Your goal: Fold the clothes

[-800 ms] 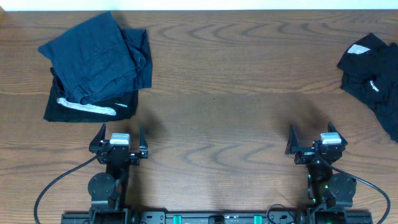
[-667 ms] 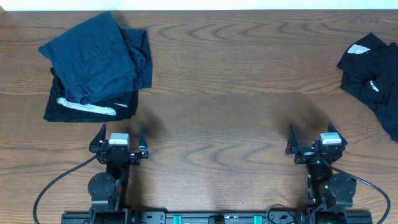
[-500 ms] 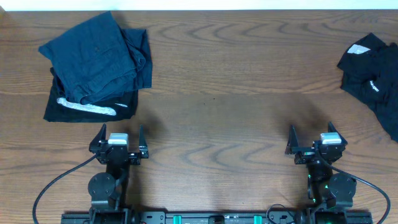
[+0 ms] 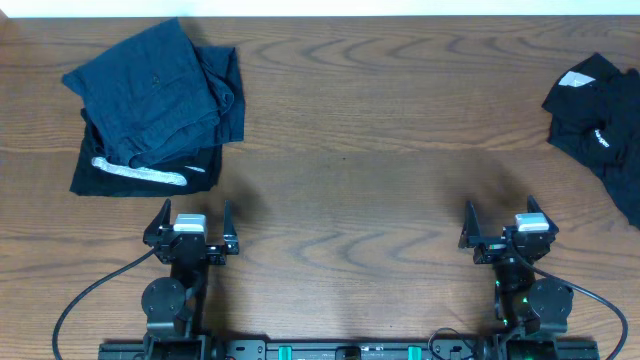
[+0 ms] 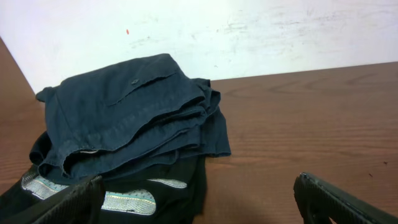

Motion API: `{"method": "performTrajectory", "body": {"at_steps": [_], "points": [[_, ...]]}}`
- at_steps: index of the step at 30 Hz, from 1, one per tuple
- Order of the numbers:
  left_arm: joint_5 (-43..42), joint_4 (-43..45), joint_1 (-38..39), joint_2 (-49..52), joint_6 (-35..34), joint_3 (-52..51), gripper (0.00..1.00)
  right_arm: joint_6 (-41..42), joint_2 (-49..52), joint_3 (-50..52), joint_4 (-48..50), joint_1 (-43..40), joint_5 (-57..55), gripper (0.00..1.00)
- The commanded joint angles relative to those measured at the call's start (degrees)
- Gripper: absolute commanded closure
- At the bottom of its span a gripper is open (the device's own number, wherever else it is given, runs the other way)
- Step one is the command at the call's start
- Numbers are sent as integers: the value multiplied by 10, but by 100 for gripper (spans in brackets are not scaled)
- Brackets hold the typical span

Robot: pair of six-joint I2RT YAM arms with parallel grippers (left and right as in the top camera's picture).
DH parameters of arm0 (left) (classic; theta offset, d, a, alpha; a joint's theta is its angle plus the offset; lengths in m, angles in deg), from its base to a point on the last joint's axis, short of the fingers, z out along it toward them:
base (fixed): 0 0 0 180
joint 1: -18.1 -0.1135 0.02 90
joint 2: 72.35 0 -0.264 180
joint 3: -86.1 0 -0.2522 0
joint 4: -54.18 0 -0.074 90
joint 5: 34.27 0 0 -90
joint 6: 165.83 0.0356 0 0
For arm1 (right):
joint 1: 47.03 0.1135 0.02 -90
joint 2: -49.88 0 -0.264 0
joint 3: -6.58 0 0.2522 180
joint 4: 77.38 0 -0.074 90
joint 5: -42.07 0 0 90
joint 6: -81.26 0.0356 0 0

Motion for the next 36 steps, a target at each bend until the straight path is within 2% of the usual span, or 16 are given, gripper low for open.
{"method": "performTrajectory", "body": {"at_steps": [1,36], "points": [[-7,-25,3,-5,-11,-5,2,7,-3,2,-2,-8,-2,1],[-7,-25,3,-5,-11,-5,2,7,-3,2,5,-8,-2,1]]}}
